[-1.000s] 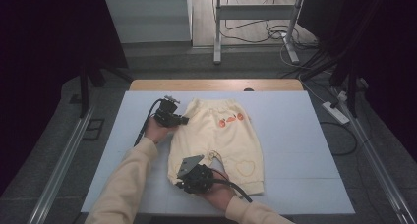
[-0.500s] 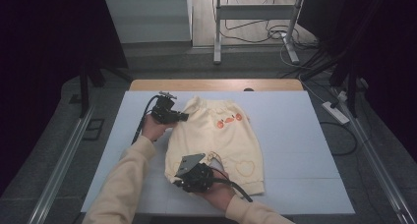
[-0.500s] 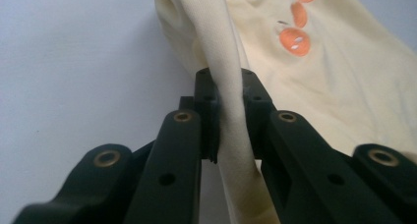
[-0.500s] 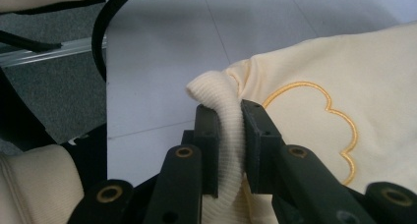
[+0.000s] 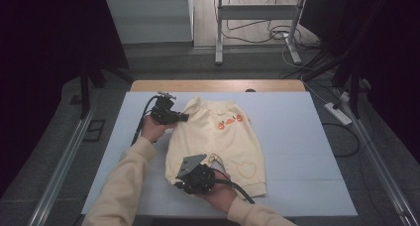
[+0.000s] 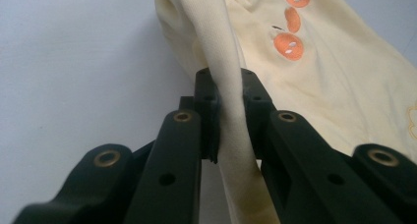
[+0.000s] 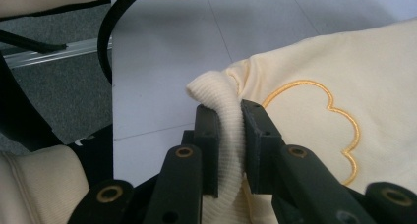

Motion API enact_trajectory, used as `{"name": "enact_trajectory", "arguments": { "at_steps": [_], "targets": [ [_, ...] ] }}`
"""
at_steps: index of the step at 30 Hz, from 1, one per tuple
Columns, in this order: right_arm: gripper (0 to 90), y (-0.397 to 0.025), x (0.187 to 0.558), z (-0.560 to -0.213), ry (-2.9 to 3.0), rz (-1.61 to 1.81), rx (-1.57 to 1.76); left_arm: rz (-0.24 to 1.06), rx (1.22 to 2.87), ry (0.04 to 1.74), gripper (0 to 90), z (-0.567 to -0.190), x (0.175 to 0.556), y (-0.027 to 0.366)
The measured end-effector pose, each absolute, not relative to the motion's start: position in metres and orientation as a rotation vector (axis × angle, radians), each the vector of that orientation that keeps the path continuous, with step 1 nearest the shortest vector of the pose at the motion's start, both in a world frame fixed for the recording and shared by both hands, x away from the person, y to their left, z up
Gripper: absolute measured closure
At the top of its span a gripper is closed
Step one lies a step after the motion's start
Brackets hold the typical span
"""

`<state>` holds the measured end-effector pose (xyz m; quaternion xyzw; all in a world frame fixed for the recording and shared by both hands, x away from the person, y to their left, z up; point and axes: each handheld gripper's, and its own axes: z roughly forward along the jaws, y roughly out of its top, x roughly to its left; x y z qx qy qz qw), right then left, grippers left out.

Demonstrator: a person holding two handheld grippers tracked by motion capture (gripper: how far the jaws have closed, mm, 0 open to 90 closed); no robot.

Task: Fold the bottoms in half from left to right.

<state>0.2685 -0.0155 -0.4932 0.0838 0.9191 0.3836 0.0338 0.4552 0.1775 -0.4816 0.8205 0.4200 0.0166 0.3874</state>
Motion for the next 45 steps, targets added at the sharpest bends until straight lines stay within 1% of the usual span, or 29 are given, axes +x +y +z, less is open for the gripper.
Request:
{"name": "enact_trajectory", "arguments": {
  "at_steps": [5,8,20,28,31,36,45],
  "targets": [
    [78.0,-0.016,0.263,-0.470,2.788,1.252,0.236,0.035,2.025,1.059,81.2,-0.469,0.450,0.190],
    [78.0,-0.016,0.260,-0.461,2.771,1.288,0.223,0.038,2.008,1.055,81.2,-0.464,0.447,0.193],
    [78.0,-0.014,0.262,-0.472,2.804,1.267,0.234,0.033,2.018,1.061,81.2,-0.467,0.448,0.192],
    [78.0,-0.014,0.259,-0.459,2.777,1.353,0.238,0.066,1.953,1.045,81.1,-0.446,0.440,0.207],
    [78.1,-0.016,0.260,-0.456,2.772,1.367,0.239,0.058,1.961,1.061,81.1,-0.449,0.441,0.207],
    [78.1,-0.016,0.262,-0.462,2.785,1.343,0.246,0.049,1.985,1.079,81.0,-0.459,0.444,0.204],
    [78.1,-0.018,0.264,-0.465,2.791,1.325,0.256,0.056,1.992,1.077,80.9,-0.460,0.445,0.199]
  ]
}}
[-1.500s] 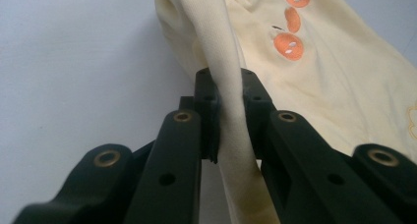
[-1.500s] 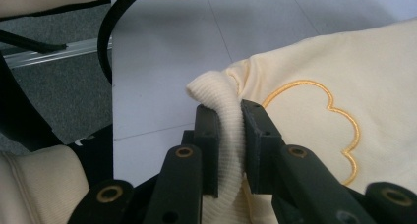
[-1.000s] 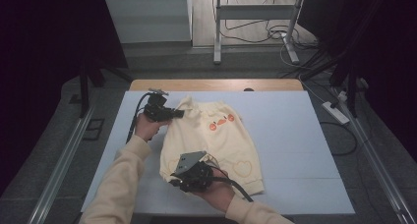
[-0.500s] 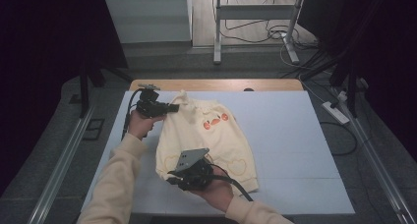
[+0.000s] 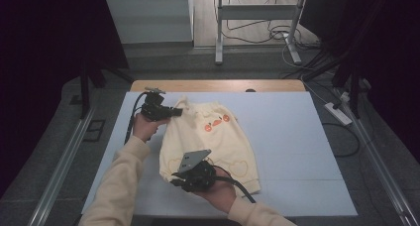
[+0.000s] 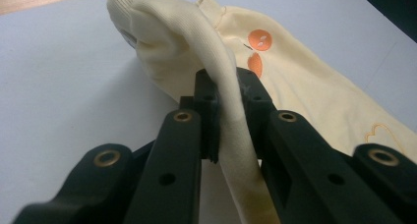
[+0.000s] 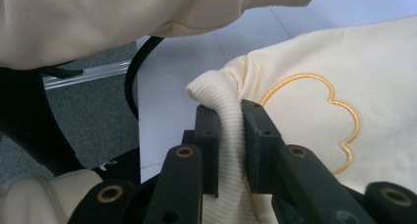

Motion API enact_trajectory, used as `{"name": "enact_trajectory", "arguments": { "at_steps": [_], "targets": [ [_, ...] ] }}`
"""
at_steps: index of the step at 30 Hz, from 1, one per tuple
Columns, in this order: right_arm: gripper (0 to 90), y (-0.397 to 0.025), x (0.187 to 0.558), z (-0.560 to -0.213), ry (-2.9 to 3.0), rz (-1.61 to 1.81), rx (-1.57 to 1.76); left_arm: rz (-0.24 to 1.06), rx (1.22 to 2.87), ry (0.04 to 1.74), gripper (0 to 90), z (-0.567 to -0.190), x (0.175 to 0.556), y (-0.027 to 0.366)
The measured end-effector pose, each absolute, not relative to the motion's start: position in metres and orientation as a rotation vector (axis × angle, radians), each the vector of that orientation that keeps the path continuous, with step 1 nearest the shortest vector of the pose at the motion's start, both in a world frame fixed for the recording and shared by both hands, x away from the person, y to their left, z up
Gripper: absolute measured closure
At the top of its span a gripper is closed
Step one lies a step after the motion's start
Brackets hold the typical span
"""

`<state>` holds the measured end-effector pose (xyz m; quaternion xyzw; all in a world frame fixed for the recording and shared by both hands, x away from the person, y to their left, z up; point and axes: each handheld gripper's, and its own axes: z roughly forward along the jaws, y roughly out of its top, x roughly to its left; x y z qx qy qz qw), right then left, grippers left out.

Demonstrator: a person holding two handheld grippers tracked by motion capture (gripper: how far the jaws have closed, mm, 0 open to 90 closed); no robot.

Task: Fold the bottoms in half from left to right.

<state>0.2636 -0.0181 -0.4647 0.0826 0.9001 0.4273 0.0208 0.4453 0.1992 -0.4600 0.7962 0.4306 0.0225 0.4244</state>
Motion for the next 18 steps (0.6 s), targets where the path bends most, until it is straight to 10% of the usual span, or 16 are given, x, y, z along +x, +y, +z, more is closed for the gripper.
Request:
{"name": "enact_trajectory", "arguments": {
  "at_steps": [18],
  "targets": [
    [78.4,-0.036,0.266,-0.467,2.786,1.303,0.316,0.078,1.988,1.079,80.7,-0.463,0.447,0.188]
  ]
}}
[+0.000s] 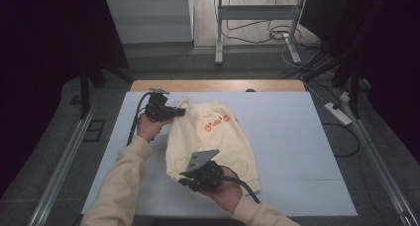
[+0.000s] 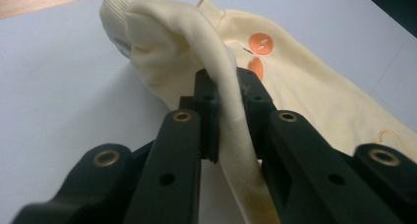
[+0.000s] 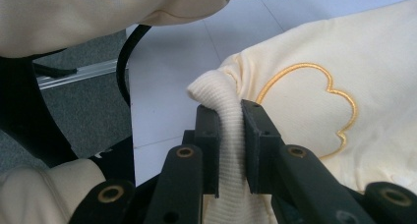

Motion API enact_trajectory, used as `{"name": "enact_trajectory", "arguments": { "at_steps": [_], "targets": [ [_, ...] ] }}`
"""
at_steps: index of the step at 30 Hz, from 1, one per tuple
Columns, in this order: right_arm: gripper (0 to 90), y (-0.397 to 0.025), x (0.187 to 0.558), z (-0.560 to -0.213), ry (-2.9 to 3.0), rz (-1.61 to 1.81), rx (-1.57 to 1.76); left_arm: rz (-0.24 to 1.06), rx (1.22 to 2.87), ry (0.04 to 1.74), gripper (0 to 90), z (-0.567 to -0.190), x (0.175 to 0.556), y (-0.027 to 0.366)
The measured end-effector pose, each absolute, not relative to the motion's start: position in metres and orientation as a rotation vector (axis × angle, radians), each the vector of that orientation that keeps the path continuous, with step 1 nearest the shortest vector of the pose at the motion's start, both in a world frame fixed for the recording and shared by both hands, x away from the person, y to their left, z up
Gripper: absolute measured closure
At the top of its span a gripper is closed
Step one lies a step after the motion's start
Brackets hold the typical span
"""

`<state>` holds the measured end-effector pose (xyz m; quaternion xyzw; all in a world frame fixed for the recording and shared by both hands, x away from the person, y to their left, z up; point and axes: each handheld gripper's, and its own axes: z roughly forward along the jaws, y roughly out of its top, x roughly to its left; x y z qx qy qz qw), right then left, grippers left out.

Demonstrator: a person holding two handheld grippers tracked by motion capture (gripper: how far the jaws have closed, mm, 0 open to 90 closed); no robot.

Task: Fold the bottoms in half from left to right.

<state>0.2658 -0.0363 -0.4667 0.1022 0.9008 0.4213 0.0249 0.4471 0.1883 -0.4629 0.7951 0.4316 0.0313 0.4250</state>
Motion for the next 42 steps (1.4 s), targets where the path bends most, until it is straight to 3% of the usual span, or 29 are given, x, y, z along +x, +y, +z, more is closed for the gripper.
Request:
{"name": "enact_trajectory", "arguments": {
  "at_steps": [42],
  "targets": [
    [78.9,-0.084,0.266,-0.465,2.746,1.287,0.438,0.082,1.989,1.060,80.3,-0.471,0.450,0.156]
  ]
}}
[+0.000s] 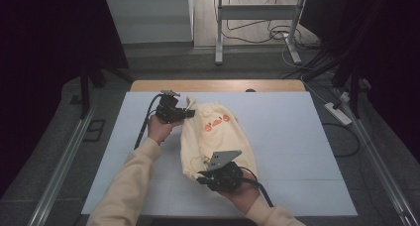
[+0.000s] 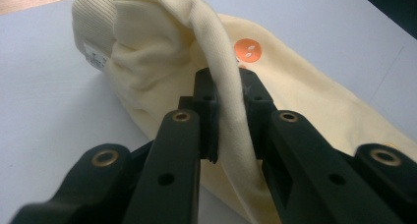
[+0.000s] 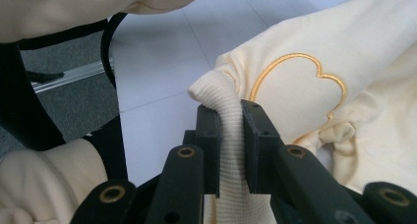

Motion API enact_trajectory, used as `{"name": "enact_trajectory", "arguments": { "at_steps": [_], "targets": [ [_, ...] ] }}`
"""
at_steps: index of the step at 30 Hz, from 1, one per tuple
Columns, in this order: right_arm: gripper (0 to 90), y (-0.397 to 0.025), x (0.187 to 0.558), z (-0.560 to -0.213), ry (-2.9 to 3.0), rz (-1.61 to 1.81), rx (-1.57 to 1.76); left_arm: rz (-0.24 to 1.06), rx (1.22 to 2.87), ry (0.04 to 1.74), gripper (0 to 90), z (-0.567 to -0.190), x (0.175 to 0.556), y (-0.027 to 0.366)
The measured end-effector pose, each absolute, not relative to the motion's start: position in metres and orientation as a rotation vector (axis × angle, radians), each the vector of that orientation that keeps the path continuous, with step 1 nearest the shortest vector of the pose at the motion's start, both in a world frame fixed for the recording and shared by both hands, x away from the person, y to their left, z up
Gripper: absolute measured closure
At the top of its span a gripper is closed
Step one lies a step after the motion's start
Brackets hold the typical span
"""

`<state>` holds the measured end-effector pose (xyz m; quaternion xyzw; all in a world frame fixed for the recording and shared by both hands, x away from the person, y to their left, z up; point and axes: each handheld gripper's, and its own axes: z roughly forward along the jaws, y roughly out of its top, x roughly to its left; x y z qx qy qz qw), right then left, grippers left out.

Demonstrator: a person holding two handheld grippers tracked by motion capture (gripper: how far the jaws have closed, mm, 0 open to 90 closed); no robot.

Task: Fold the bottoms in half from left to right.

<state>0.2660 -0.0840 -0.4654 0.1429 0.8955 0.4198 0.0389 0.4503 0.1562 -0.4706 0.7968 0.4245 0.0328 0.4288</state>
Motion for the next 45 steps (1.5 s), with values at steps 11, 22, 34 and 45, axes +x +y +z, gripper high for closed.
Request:
{"name": "enact_trajectory", "arguments": {
  "at_steps": [11,22,34,45],
  "targets": [
    [79.0,-0.103,0.269,-0.467,2.730,1.279,0.495,0.080,2.009,1.059,80.2,-0.469,0.453,0.147],
    [79.0,-0.121,0.270,-0.465,2.711,1.285,0.546,0.077,2.028,1.050,80.2,-0.470,0.456,0.131],
    [79.1,-0.139,0.272,-0.469,2.704,1.266,0.603,0.071,2.037,1.049,80.0,-0.472,0.459,0.120],
    [79.1,-0.150,0.271,-0.470,2.697,1.265,0.640,0.067,2.043,1.045,79.9,-0.475,0.460,0.113]
  ]
}}
